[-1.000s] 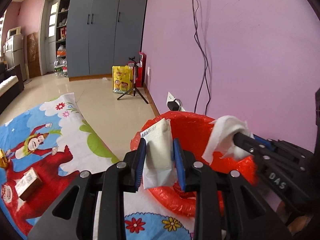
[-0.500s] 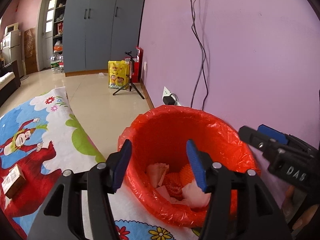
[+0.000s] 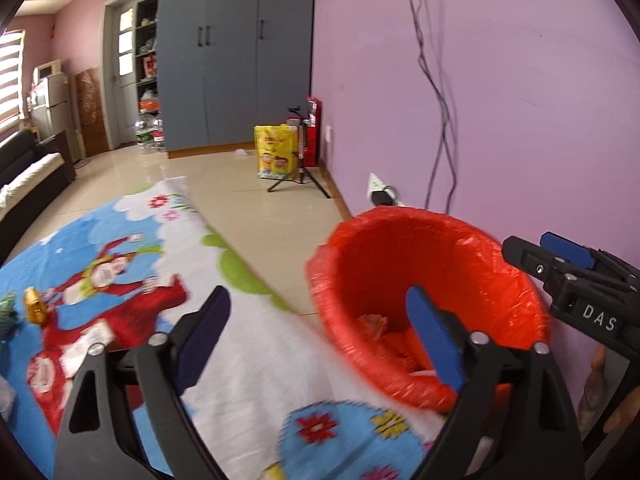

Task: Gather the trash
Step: 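Move both tools back over the trash on the bed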

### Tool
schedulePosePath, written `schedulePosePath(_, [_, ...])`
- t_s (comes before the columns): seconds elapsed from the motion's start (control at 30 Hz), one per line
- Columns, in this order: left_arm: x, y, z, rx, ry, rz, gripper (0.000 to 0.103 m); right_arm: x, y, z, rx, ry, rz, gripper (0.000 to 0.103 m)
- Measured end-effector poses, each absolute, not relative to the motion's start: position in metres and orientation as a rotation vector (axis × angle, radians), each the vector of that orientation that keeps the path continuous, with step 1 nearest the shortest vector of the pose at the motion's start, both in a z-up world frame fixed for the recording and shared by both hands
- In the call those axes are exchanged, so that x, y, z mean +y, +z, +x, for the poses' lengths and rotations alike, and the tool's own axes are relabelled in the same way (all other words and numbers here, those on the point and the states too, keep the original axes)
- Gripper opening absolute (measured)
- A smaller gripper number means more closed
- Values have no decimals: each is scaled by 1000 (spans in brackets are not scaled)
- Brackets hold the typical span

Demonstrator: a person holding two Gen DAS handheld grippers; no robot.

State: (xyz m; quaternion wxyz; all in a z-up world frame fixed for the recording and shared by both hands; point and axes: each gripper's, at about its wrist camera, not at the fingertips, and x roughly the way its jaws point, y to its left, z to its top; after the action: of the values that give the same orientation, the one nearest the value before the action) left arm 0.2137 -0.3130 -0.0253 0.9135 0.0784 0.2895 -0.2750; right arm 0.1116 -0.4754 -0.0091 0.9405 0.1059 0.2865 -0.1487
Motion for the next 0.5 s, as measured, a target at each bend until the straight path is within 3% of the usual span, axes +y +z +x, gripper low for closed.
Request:
schedulePosePath(0.3, [-225,4,218,509,-426,92,98,-422,-8,136,610,-206,151,70])
schedulePosePath(0.5, [-181,4,232,561,-334,164,98,-384,0,163,600,-151,209,70])
